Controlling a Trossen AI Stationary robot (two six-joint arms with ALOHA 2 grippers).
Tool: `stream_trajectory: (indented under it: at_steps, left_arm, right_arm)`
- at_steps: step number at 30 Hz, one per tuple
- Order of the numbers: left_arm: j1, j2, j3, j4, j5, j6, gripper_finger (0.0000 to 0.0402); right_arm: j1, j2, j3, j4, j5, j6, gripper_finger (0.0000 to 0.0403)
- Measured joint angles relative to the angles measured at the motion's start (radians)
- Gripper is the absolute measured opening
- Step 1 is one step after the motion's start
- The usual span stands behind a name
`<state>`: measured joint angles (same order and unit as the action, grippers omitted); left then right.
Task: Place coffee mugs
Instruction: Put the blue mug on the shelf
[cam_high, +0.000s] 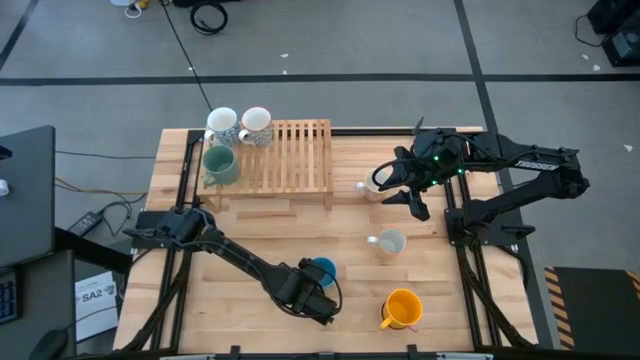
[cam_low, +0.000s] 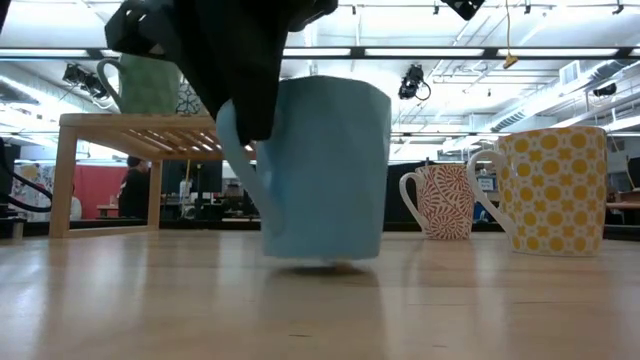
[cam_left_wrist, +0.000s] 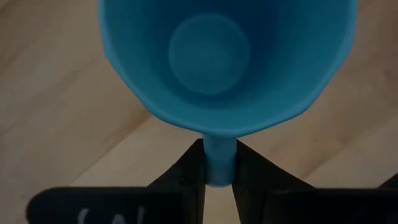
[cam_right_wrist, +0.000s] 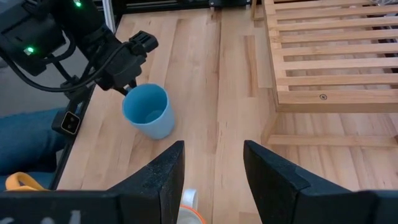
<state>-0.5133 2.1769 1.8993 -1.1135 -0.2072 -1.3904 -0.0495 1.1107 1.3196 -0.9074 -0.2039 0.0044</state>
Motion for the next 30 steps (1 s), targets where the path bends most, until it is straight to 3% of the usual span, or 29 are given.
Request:
stream_trajectory:
  at_steps: [20,30]
  left_arm:
    - [0.067,0.0,0.446,-0.466,-0.107,0.153,0.0059]
    - [0.149,-0.077,0.452,-0.457,-0.146,0.299,0.0059]
  right_arm:
    - [0.0,0.0,0.0,-0.001,0.0,0.0,0.017]
    - [0.0,0.0,0.0,-0.013,0.0,0.0,0.017]
